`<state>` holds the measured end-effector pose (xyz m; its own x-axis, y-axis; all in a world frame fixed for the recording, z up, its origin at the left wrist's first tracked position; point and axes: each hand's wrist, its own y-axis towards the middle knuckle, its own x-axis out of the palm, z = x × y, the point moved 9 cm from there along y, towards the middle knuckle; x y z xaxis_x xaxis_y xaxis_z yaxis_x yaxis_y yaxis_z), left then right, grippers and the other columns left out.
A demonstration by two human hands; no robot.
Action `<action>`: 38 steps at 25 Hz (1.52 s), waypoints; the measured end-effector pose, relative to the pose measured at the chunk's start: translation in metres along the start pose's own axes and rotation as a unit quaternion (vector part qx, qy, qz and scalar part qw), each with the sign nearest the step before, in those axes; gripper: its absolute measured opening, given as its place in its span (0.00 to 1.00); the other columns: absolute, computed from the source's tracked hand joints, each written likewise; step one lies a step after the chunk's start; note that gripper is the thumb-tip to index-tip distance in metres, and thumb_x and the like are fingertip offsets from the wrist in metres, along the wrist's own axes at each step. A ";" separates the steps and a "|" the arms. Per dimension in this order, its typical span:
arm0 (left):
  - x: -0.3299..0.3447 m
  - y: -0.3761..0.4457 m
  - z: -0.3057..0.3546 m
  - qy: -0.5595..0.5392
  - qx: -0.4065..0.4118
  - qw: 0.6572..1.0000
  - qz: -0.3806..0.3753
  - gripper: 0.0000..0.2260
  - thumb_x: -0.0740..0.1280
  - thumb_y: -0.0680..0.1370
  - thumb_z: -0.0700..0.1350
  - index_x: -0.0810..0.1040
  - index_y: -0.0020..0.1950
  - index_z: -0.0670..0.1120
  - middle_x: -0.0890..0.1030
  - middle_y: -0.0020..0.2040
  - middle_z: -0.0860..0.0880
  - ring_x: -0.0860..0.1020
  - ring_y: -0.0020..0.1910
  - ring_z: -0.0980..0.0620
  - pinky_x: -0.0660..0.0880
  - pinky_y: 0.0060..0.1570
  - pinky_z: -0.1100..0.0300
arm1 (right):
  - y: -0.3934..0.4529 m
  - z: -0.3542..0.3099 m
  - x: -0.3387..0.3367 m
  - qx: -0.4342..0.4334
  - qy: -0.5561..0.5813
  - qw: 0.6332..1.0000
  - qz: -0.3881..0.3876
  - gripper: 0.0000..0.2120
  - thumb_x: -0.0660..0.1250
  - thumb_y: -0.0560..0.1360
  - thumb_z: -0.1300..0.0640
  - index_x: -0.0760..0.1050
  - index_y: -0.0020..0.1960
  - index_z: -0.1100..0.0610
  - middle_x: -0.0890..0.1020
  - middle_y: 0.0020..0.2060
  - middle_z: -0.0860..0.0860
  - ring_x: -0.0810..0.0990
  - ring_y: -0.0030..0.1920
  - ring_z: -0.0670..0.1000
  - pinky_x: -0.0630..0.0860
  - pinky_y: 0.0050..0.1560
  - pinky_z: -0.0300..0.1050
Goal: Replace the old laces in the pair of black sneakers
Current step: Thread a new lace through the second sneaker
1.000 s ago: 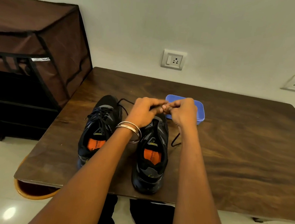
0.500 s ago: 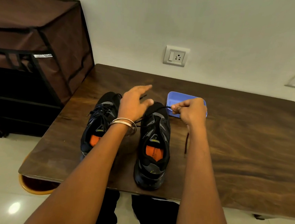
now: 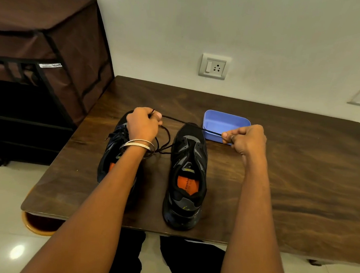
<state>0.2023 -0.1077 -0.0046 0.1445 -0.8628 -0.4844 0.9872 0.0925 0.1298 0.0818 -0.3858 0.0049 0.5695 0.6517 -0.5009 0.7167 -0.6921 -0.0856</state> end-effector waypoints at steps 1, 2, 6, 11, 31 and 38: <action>0.002 -0.001 0.001 0.015 0.007 1.000 -0.010 0.07 0.66 0.79 0.43 0.84 0.51 0.44 0.83 0.46 0.48 0.73 0.36 0.64 0.69 0.37 0.77 | -0.001 -0.001 0.000 -0.003 0.000 1.000 0.002 0.08 0.72 0.74 0.68 0.82 0.36 0.63 0.83 0.35 0.56 0.81 0.35 0.46 0.78 0.41 0.36; 0.006 -0.001 0.004 0.033 0.022 0.999 -0.024 0.07 0.67 0.79 0.44 0.83 0.54 0.45 0.83 0.48 0.49 0.74 0.39 0.62 0.71 0.44 0.73 | -0.001 -0.003 0.002 -0.009 -0.001 1.000 0.004 0.07 0.71 0.74 0.69 0.82 0.38 0.64 0.83 0.35 0.57 0.82 0.35 0.46 0.78 0.41 0.37; 0.031 -0.012 0.037 0.104 0.149 0.980 -0.079 0.19 0.69 0.77 0.47 0.75 0.68 0.49 0.75 0.67 0.51 0.76 0.60 0.51 0.73 0.60 0.55 | 0.000 -0.020 0.021 -0.061 -0.027 0.997 -0.026 0.06 0.69 0.75 0.71 0.83 0.42 0.66 0.84 0.38 0.58 0.83 0.39 0.50 0.79 0.43 0.42; 0.050 -0.041 0.093 0.089 0.331 0.935 -0.095 0.23 0.66 0.77 0.40 0.71 0.72 0.50 0.72 0.69 0.52 0.77 0.60 0.52 0.77 0.55 0.54 | -0.012 -0.042 0.048 -0.121 -0.107 0.982 -0.102 0.09 0.64 0.77 0.72 0.82 0.46 0.64 0.83 0.37 0.57 0.80 0.35 0.46 0.76 0.35 0.32; 0.080 -0.025 0.031 0.051 0.122 0.963 -0.233 0.04 0.71 0.75 0.43 0.84 0.44 0.44 0.82 0.38 0.48 0.79 0.39 0.53 0.77 0.45 0.58 | 0.000 -0.010 0.067 -0.002 0.016 0.995 -0.099 0.10 0.61 0.81 0.66 0.77 0.42 0.67 0.82 0.37 0.59 0.81 0.27 0.51 0.74 0.24 0.38; 0.101 -0.030 0.011 0.136 0.082 0.968 -0.195 0.04 0.70 0.72 0.42 0.83 0.40 0.44 0.82 0.41 0.44 0.80 0.44 0.44 0.78 0.47 0.52 | -0.022 0.014 0.090 0.045 -0.184 0.947 -0.259 0.19 0.76 0.72 0.56 0.75 0.58 0.61 0.81 0.49 0.59 0.78 0.46 0.54 0.78 0.43 0.50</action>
<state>0.1863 -0.2028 -0.0475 -0.2032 -0.6518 -0.7307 0.9492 -0.3142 0.0163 0.1115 -0.3162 -0.0499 -0.0386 0.7702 -0.6366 0.8155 -0.3438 -0.4655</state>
